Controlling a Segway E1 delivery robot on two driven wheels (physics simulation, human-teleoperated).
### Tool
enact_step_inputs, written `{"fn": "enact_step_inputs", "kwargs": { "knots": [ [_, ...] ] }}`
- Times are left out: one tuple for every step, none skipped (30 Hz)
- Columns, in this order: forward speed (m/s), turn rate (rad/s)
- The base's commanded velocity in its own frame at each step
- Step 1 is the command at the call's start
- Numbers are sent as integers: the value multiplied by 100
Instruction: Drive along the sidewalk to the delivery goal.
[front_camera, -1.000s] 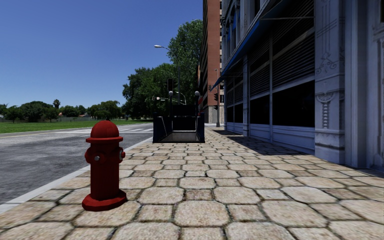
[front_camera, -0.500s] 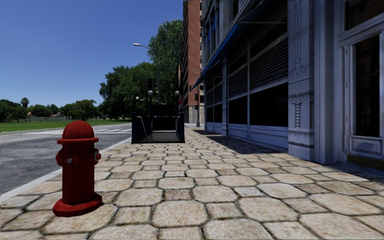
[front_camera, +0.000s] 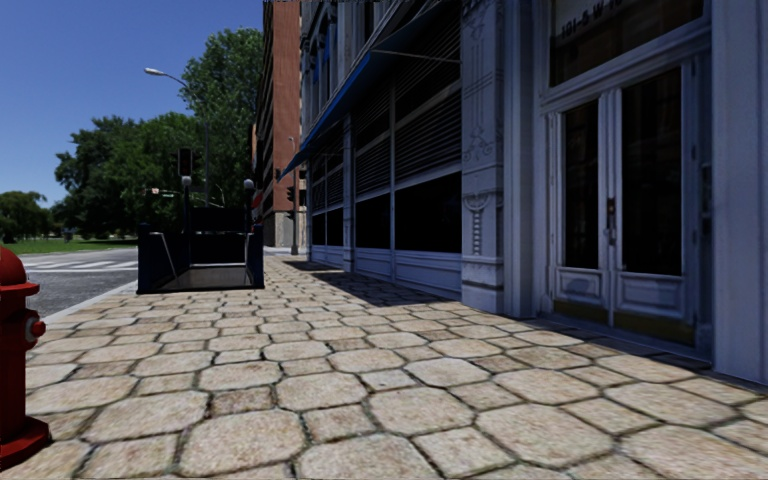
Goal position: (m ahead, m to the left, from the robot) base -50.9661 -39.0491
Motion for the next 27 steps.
{"fn": "enact_step_inputs", "kwargs": {
  "knots": [
    [21, -68],
    [0, -69],
    [0, -69],
    [0, -69],
    [0, -69],
    [0, -69],
    [0, -69],
    [0, -69],
    [0, -69],
    [0, -69],
    [0, -69],
    [0, -69],
    [0, -69],
    [0, -69],
    [0, -69],
    [0, -69],
    [0, -69],
    [0, -69],
    [0, -69],
    [9, -69],
    [23, -69],
    [23, -69],
    [34, -70],
    [40, -70],
    [44, -70],
    [44, -70],
    [49, -70]
  ]
}}
